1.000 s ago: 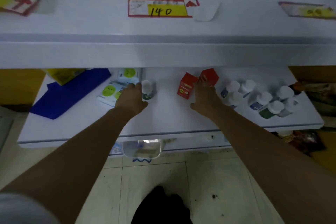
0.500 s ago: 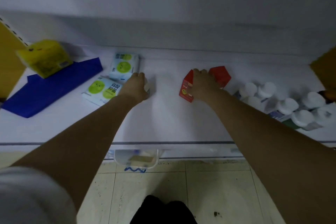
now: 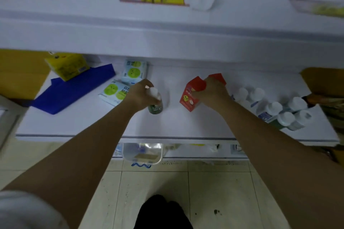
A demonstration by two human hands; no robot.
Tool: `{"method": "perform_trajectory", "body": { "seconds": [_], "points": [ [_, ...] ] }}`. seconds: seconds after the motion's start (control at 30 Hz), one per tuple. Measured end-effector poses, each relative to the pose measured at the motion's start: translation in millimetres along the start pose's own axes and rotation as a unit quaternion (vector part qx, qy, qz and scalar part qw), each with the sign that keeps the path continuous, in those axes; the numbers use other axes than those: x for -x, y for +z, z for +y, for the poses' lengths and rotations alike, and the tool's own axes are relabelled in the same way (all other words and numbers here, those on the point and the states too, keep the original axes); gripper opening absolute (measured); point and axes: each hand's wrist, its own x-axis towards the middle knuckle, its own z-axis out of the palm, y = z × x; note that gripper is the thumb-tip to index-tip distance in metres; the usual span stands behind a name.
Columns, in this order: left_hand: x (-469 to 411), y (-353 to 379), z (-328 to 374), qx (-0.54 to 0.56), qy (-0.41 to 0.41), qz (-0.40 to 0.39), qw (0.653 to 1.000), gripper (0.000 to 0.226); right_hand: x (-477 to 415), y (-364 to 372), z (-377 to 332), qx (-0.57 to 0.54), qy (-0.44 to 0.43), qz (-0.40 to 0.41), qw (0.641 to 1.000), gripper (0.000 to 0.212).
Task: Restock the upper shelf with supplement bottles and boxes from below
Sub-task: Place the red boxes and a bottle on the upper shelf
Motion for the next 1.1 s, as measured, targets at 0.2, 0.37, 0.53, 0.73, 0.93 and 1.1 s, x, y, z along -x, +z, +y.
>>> {"method": "perform_trajectory", "body": {
  "seconds": [0.2,0.37,0.53,0.73,0.93,1.1],
  "points": [
    [69.0,-19.9,14.2,0.148,0.000,-0.016,0.989,0.043,68.4,-20.1,-16.3,-0.105,-0.036,-0.028,0.993,0.054],
    [121.9,-40.0,16.5,0.255,0.021,-0.031,0.966,0.034,125.3,-22.6,-35.6,-0.203,-0.065,-0.039,0.976,0.052],
    [183.2,-65.6,17.4,0.374,0.063,-0.094,0.921,0.030,185.0,-19.0,-55.7,-0.295,-0.065,0.006,0.953,0.054],
    [264.0,-109.8,17.3,0.405,0.113,-0.126,0.899,0.044,278.2,-15.3,-85.9,-0.404,-0.108,0.019,0.908,0.039],
    [326.6,-149.9,30.7,0.419,0.175,-0.156,0.877,0.041,357.8,-26.3,-116.8,-0.490,-0.113,-0.022,0.864,0.024],
    [371.9,-174.2,50.2,0.425,0.210,-0.145,0.868,0.039,405.0,-50.3,-145.1,-0.496,-0.140,0.010,0.857,0.028]
  ]
}}
